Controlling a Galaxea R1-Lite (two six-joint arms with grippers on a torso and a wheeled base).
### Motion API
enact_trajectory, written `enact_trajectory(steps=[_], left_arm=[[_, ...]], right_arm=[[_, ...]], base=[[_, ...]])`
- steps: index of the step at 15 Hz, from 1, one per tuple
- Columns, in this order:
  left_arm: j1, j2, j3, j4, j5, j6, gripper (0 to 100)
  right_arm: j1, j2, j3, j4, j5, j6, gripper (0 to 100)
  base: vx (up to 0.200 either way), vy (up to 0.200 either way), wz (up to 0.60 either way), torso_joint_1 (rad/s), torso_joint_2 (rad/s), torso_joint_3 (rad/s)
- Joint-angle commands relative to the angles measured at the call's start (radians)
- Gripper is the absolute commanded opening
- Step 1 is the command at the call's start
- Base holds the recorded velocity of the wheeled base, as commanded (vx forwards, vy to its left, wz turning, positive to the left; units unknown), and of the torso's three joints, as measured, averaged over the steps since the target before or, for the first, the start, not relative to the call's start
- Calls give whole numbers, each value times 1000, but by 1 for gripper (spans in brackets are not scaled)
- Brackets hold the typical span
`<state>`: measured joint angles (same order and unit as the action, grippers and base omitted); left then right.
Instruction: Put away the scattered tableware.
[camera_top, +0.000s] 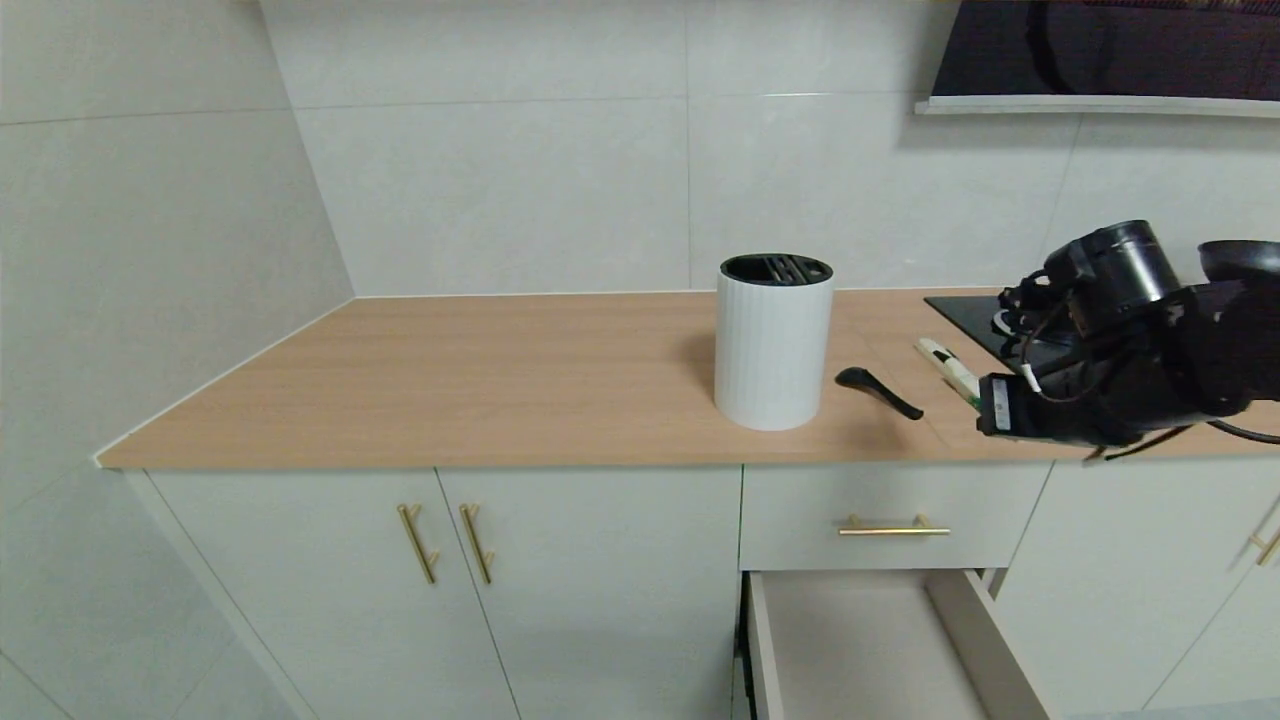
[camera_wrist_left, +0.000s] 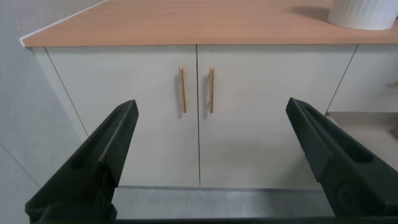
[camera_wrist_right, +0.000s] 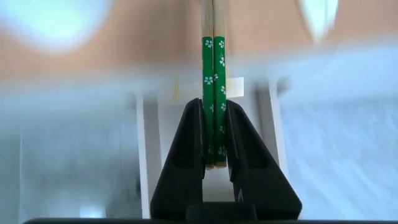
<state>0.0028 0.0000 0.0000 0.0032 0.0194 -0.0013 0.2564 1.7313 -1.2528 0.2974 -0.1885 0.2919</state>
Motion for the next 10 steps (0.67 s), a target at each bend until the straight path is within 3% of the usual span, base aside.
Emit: enact_trajectory(steps=[1, 4, 6, 10], left_arm=[[0, 0, 0, 0, 1, 0, 100], [0, 0, 0, 0, 1, -2, 100], [0, 0, 0, 0, 1, 0, 100], [0, 0, 0, 0, 1, 0, 100]], right_arm=[[53, -226, 62, 137, 52, 0, 0], [50, -334, 98, 255, 242, -74, 0], [44, -348, 154, 256, 256, -165, 0], [44, -300, 154, 256, 256, -197, 0]], base=[[0, 0, 0, 0, 0, 0], [0, 0, 0, 0, 0, 0], [0, 0, 0, 0, 0, 0], [0, 0, 0, 0, 0, 0]])
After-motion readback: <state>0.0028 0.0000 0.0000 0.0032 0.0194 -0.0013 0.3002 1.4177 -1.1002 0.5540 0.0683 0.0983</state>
